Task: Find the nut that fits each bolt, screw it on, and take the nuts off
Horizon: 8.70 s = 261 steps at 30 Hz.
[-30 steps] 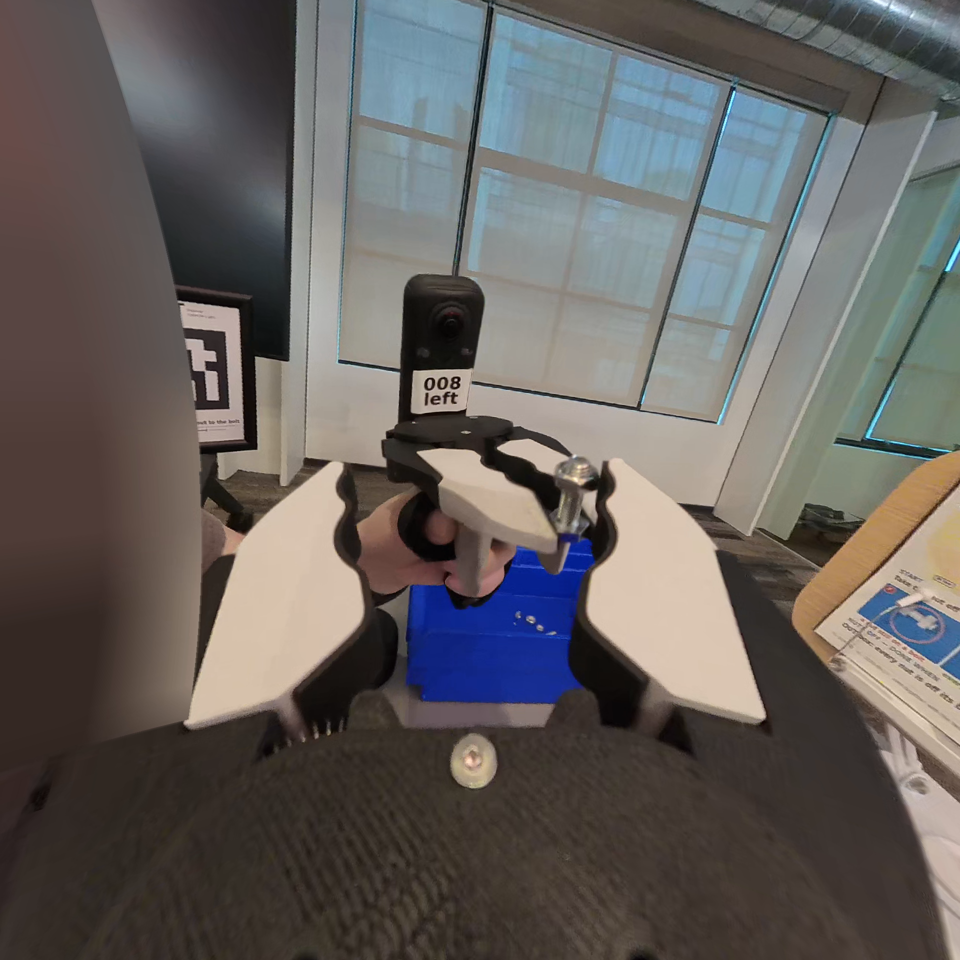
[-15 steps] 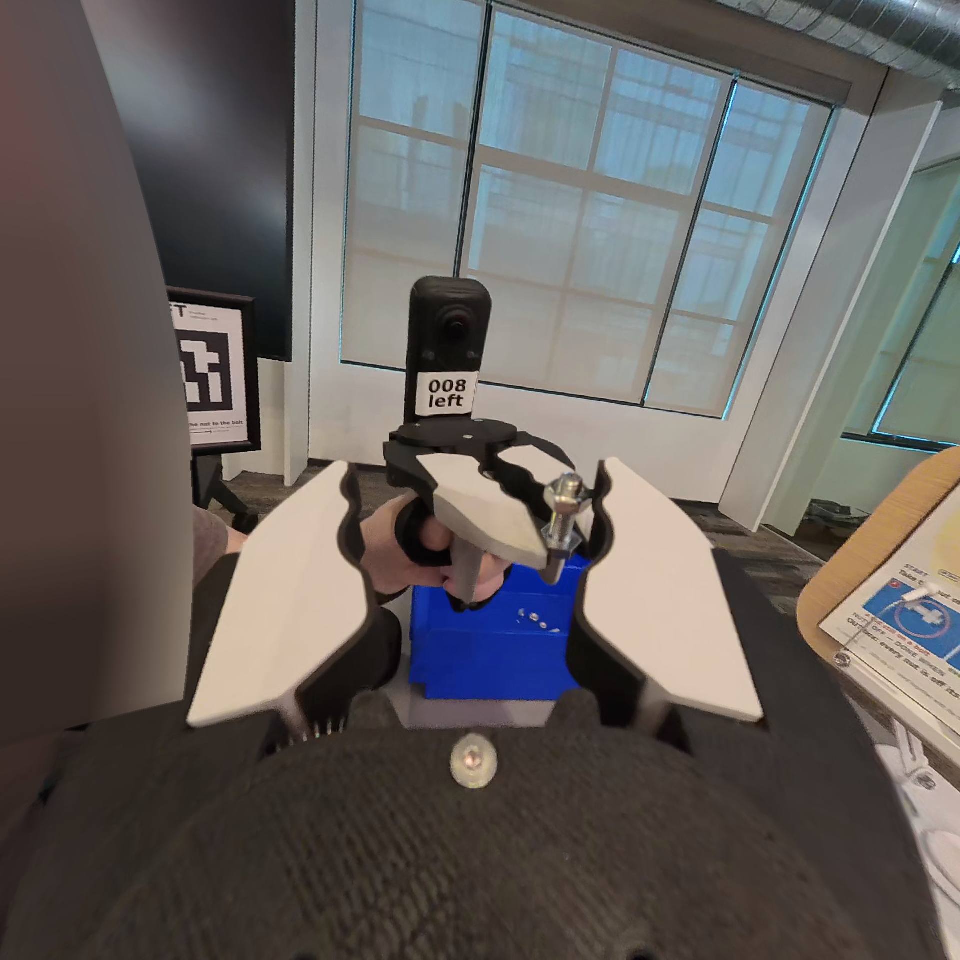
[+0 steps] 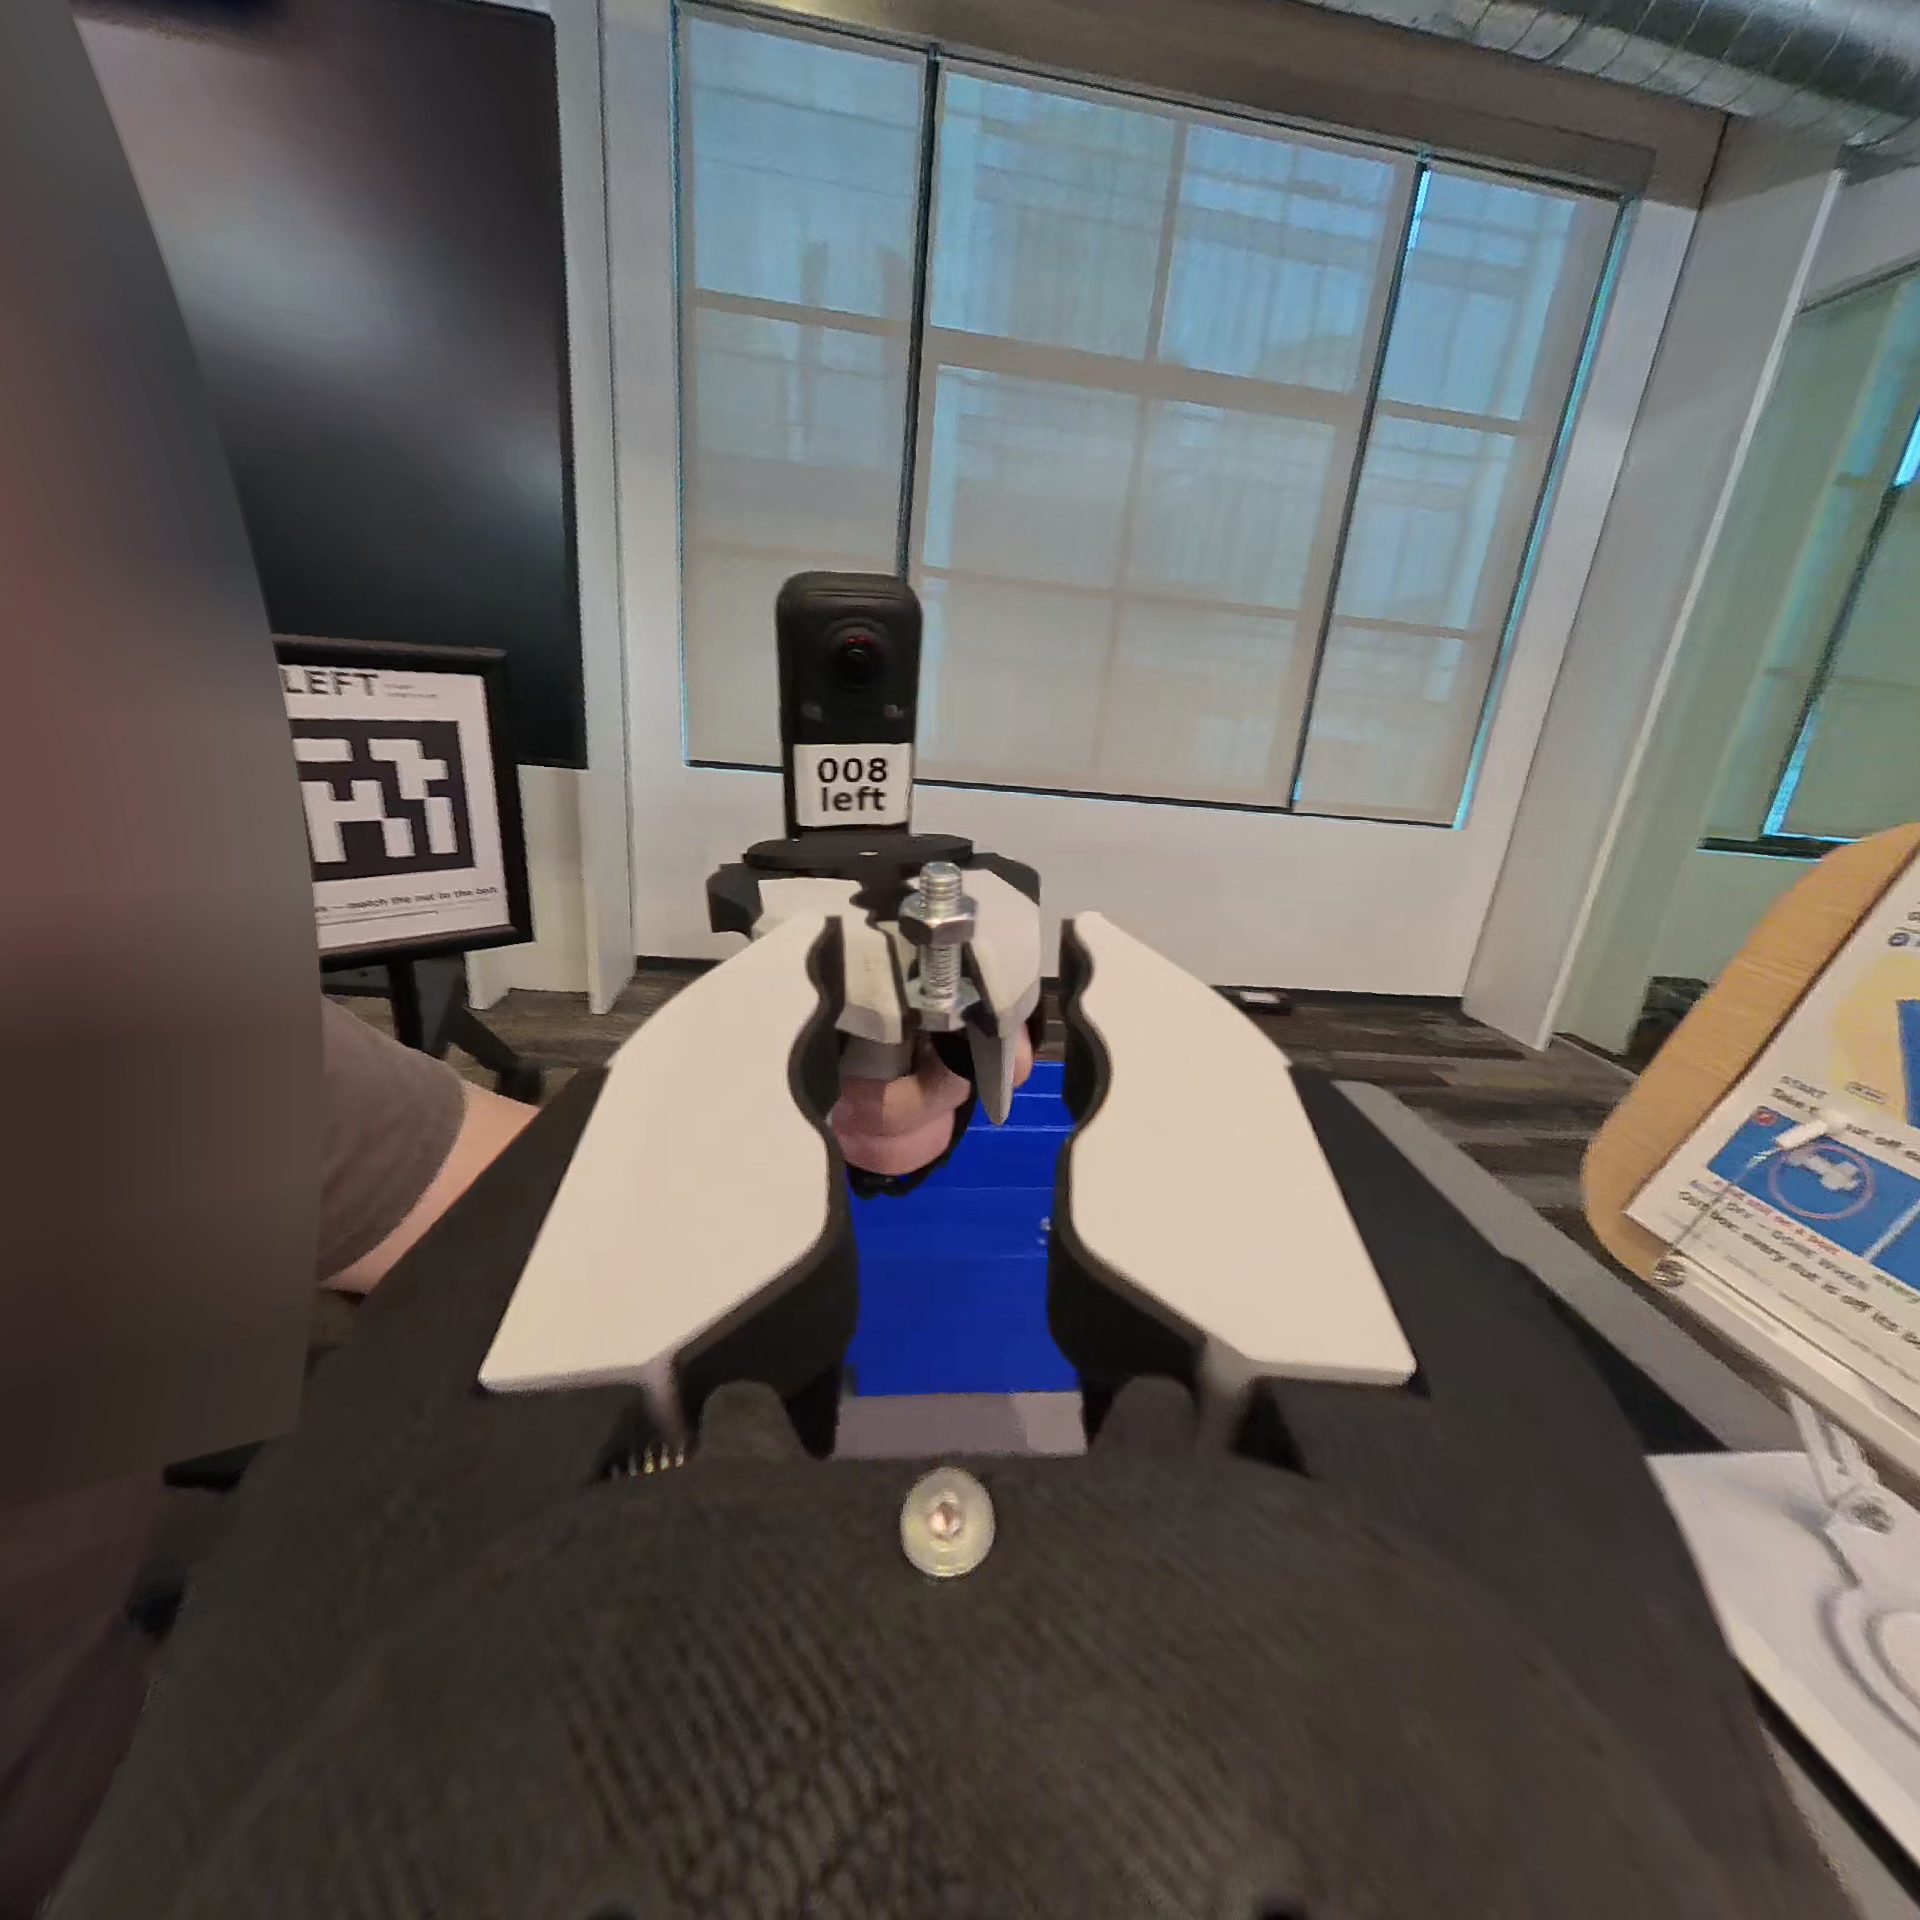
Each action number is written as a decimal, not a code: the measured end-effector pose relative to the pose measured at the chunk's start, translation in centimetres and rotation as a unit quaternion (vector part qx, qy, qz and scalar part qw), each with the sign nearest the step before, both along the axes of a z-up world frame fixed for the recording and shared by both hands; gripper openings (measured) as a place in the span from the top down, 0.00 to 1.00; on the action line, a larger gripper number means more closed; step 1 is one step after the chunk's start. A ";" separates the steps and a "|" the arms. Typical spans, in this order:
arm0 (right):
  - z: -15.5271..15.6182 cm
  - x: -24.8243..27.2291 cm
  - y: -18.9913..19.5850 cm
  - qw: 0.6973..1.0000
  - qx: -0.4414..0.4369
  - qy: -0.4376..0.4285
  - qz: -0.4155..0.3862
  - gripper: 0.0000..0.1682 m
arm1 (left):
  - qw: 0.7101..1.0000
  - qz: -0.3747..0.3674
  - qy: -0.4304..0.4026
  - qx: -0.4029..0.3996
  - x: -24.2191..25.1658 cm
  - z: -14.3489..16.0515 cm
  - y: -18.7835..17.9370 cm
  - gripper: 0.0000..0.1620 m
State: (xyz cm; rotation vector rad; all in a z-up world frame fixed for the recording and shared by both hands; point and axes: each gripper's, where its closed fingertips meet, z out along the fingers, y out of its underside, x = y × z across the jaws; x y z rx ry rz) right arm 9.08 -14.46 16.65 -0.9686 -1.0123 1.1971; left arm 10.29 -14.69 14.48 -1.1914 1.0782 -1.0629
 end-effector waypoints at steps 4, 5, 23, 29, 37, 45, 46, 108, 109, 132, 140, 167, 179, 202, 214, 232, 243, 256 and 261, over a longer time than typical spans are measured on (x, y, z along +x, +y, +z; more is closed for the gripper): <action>-0.2 0.1 -0.1 1.000 -0.012 -0.004 0.025 0.83 | 1.000 0.002 0.003 -0.004 0.3 -0.3 0.2 0.91; -0.2 0.1 -0.1 1.000 -0.010 -0.006 0.020 0.83 | 1.000 0.005 0.007 -0.003 0.4 -0.5 0.3 0.91; -0.6 0.1 0.9 0.999 -0.033 -0.009 0.005 0.91 | 0.999 0.040 0.006 0.029 0.4 -0.5 0.9 0.88; 0.0 5.2 3.8 0.992 -0.039 -0.089 -0.081 0.91 | 0.998 0.056 0.022 0.023 0.1 -0.5 1.1 0.76; -11.1 23.5 12.4 0.842 -0.322 -0.290 -0.320 0.91 | 0.997 0.069 0.037 0.026 -0.9 -0.1 1.3 0.78; -24.0 30.5 15.5 0.650 -0.495 -0.427 -0.389 0.91 | 0.995 0.074 0.067 0.024 -0.4 -1.2 1.6 0.80; -25.0 30.6 15.8 0.639 -0.504 -0.434 -0.386 0.91 | 0.994 0.078 0.067 0.026 -0.4 -1.3 1.7 0.80; -3.4 19.8 14.3 0.878 -0.048 -0.212 -0.426 0.80 | 0.792 0.358 0.334 -0.365 -24.6 -17.5 13.1 0.93; -3.6 19.7 14.4 0.876 -0.048 -0.219 -0.427 0.80 | 0.781 0.358 0.341 -0.381 -24.7 -18.7 13.5 0.93; -7.3 18.3 15.7 0.840 -0.050 -0.324 -0.433 0.80 | 0.678 0.354 0.410 -0.497 -26.1 -28.4 15.1 0.93; -8.1 17.6 15.7 0.833 -0.042 -0.348 -0.428 0.80 | 0.661 0.364 0.427 -0.499 -26.4 -29.0 15.0 0.93; -9.0 17.6 16.0 0.811 -0.027 -0.386 -0.439 0.80 | 0.884 0.279 0.237 -0.292 -17.0 -12.7 14.0 0.95; -9.0 17.4 15.6 0.813 -0.020 -0.396 -0.427 0.80 | 0.915 0.191 0.319 -0.158 0.3 -18.4 10.5 0.95; -9.6 19.1 15.8 0.803 -0.039 -0.412 -0.430 0.82 | 0.934 0.033 0.351 -0.063 9.0 -27.6 8.8 0.96; -9.7 19.5 16.0 0.798 -0.044 -0.414 -0.435 0.81 | 0.928 0.023 0.364 -0.083 8.5 -28.4 8.6 0.95; -10.4 19.4 16.3 0.797 -0.048 -0.421 -0.431 0.81 | 0.972 0.081 0.199 -0.090 4.1 -13.8 8.0 0.86; -10.8 19.0 16.2 0.796 -0.048 -0.429 -0.425 0.80 | 0.874 0.345 0.292 -0.178 -19.7 -8.7 10.3 0.85; -12.5 18.7 16.5 0.786 -0.058 -0.459 -0.410 0.80 | 0.727 0.406 0.451 -0.322 -30.8 -20.2 12.8 0.86; -12.8 18.6 16.5 0.787 -0.060 -0.464 -0.403 0.80 | 0.686 0.383 0.520 -0.335 -31.8 -24.0 13.1 0.85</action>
